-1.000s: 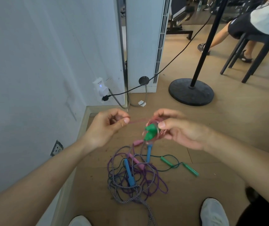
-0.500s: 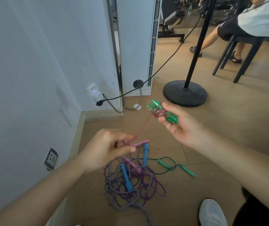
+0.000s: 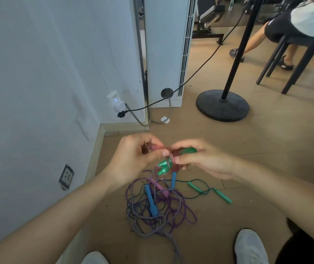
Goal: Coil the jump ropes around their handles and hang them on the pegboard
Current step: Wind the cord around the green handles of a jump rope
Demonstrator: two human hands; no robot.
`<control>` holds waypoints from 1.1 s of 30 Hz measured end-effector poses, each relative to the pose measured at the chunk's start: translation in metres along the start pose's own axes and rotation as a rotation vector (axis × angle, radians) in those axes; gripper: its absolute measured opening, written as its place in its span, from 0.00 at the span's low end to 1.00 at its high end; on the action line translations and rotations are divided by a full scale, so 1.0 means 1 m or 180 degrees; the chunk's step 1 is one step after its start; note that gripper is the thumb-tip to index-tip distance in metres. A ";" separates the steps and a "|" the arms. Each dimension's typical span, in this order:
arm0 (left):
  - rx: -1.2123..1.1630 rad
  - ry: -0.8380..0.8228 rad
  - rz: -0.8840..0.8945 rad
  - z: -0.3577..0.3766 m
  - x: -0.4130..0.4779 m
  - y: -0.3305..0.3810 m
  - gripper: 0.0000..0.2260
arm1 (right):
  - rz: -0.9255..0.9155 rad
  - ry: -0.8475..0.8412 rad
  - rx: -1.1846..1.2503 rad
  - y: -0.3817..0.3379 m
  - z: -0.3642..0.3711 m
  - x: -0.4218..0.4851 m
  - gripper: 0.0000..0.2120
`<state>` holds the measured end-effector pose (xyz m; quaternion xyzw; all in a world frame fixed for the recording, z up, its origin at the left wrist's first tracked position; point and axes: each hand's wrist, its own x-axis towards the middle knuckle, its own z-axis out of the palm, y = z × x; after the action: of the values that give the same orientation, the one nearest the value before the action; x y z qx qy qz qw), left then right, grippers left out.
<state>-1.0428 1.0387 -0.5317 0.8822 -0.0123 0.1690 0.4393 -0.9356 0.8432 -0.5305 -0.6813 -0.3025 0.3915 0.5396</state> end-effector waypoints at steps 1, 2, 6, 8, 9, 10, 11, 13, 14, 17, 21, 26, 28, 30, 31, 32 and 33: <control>-0.0049 0.0069 -0.0091 -0.001 0.001 -0.002 0.09 | 0.0043 -0.0087 0.0062 -0.001 0.000 -0.001 0.12; -0.0116 0.0097 -0.0167 -0.002 0.002 -0.004 0.08 | 0.0059 -0.0139 0.0085 -0.003 0.000 -0.002 0.11; -0.0551 0.0217 -0.0451 -0.003 0.004 -0.007 0.05 | -0.0099 0.0194 -0.0776 -0.007 0.004 -0.005 0.16; -0.0697 0.0295 -0.0558 -0.004 0.005 -0.005 0.05 | -0.0169 0.0337 -0.0883 -0.007 0.007 -0.005 0.14; -0.0714 0.0314 -0.0588 -0.004 0.005 -0.004 0.05 | -0.0152 0.0366 -0.0752 -0.008 0.007 -0.005 0.13; -0.0745 0.0336 -0.0617 -0.005 0.005 -0.003 0.04 | -0.0110 0.0371 -0.0516 -0.010 0.007 -0.005 0.11; -0.0788 0.0359 -0.0659 -0.006 0.005 -0.003 0.03 | -0.0057 0.0364 -0.0242 -0.012 0.006 -0.005 0.10; -0.0872 0.0368 -0.0772 -0.008 0.004 -0.003 0.03 | 0.0047 0.0342 0.0337 -0.017 0.002 -0.006 0.10; -0.0901 0.0349 -0.0821 -0.008 0.004 -0.003 0.04 | 0.0117 0.0373 0.0624 -0.019 0.000 -0.006 0.09; -0.1002 0.0252 -0.0931 -0.008 0.000 -0.005 0.05 | 0.0414 0.0671 0.1315 -0.020 -0.002 -0.006 0.06; -0.1331 0.0137 -0.1034 -0.002 -0.005 -0.002 0.09 | 0.0694 0.0935 0.1774 -0.014 -0.003 -0.004 0.09; -0.1717 -0.0136 -0.1121 0.005 -0.011 0.012 0.13 | 0.0522 0.0972 0.1667 -0.009 -0.002 -0.003 0.12; -0.1743 -0.0128 -0.1120 0.006 -0.013 0.016 0.13 | 0.0408 0.0900 0.1539 -0.006 -0.001 -0.002 0.16; -0.1803 -0.0039 -0.1162 0.007 -0.013 0.017 0.12 | 0.0303 0.0830 0.1360 -0.005 0.001 -0.002 0.19; -0.1859 -0.0003 -0.1198 0.007 -0.013 0.017 0.11 | 0.0253 0.0813 0.1262 -0.004 0.002 -0.003 0.20; -0.1928 0.0012 -0.1235 0.007 -0.013 0.018 0.11 | 0.0209 0.0801 0.1168 -0.004 0.003 -0.003 0.21; -0.1997 -0.0004 -0.1267 0.008 -0.014 0.018 0.11 | 0.0168 0.0785 0.1088 -0.005 0.003 -0.003 0.22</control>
<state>-1.0567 1.0194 -0.5262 0.6899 0.1080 0.0677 0.7126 -0.9402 0.8432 -0.5256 -0.6303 -0.1455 0.3647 0.6698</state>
